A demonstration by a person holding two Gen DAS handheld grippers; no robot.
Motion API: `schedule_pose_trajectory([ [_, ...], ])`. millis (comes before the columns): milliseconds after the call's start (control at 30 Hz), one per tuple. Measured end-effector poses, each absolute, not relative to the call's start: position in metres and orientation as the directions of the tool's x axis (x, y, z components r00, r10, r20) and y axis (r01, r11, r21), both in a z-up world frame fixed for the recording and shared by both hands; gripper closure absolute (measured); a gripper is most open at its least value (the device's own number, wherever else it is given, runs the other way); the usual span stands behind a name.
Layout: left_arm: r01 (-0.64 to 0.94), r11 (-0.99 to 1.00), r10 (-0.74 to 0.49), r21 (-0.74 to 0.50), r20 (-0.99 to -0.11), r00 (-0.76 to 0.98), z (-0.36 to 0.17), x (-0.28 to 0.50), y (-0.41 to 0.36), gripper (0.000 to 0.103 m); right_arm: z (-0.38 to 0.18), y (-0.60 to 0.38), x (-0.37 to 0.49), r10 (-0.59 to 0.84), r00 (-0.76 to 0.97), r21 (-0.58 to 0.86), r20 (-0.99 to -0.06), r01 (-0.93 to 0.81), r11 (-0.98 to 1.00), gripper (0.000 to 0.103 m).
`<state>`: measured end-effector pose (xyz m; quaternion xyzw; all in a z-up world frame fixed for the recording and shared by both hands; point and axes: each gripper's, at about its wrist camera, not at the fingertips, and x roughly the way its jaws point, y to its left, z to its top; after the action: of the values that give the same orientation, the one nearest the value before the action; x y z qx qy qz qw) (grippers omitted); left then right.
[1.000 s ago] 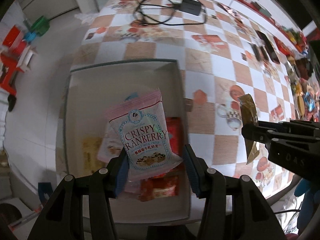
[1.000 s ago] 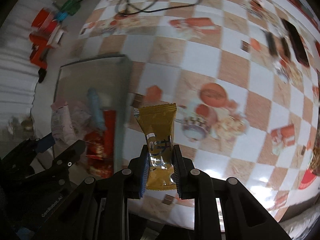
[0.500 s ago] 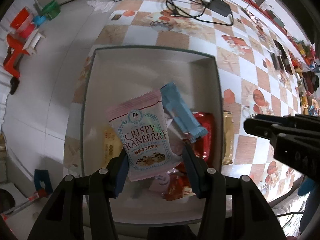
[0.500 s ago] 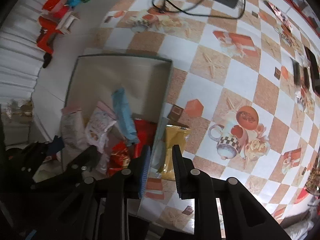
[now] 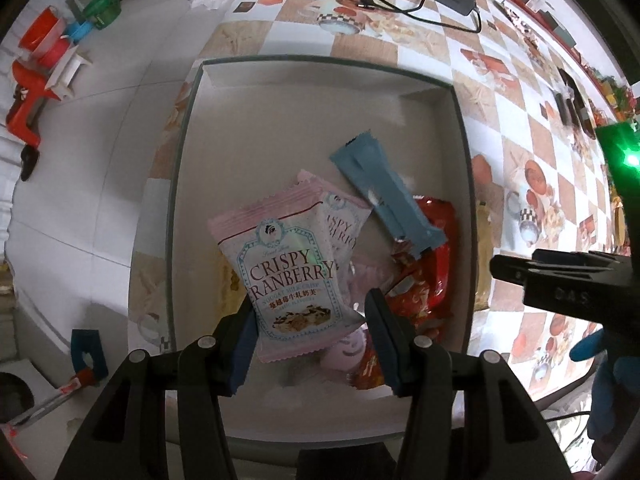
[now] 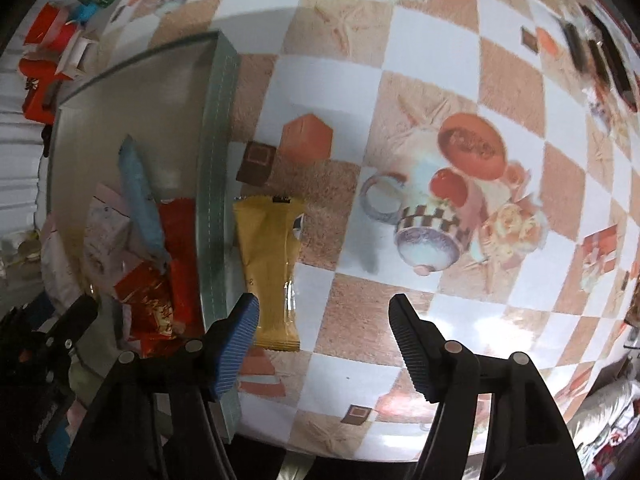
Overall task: Organize snacks
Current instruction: 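Carry the Crispy Cranberry packet and gold bar into the glass tray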
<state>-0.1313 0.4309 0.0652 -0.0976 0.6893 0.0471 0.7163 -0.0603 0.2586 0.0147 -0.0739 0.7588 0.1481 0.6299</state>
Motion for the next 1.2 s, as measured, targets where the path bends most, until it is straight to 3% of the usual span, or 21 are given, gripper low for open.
schedule_pose_trajectory([
  [167, -0.197, 0.978, -0.059, -0.063, -0.998, 0.029, 0.062, -0.135, 0.434, 0.047, -0.001, 0.271, -0.062, 0.067, -0.205, 0.129, -0.976, -0.309, 0.942, 0.034],
  [333, -0.193, 0.980, -0.052, -0.055, -0.998, 0.023, 0.060, -0.138, 0.438, 0.047, -0.009, 0.288, -0.061, 0.022, -0.191, 0.089, -0.981, -0.347, 0.934, 0.049],
  [400, -0.194, 0.979, -0.053, -0.056, -0.998, 0.021, 0.058, -0.139, 0.439, 0.047, -0.011, 0.293, -0.058, 0.002, -0.165, 0.066, -0.986, -0.383, 0.921, 0.080],
  [767, -0.199, 0.977, -0.072, -0.079, -0.996, 0.043, 0.058, -0.126, 0.439, 0.047, 0.027, 0.286, -0.053, 0.114, -0.105, 0.142, -0.988, -0.321, 0.936, 0.079],
  [1200, -0.216, 0.973, -0.073, -0.081, -0.996, 0.048, 0.058, -0.104, 0.444, 0.047, 0.050, 0.373, -0.043, 0.197, -0.107, 0.224, -0.975, -0.436, 0.871, 0.079],
])
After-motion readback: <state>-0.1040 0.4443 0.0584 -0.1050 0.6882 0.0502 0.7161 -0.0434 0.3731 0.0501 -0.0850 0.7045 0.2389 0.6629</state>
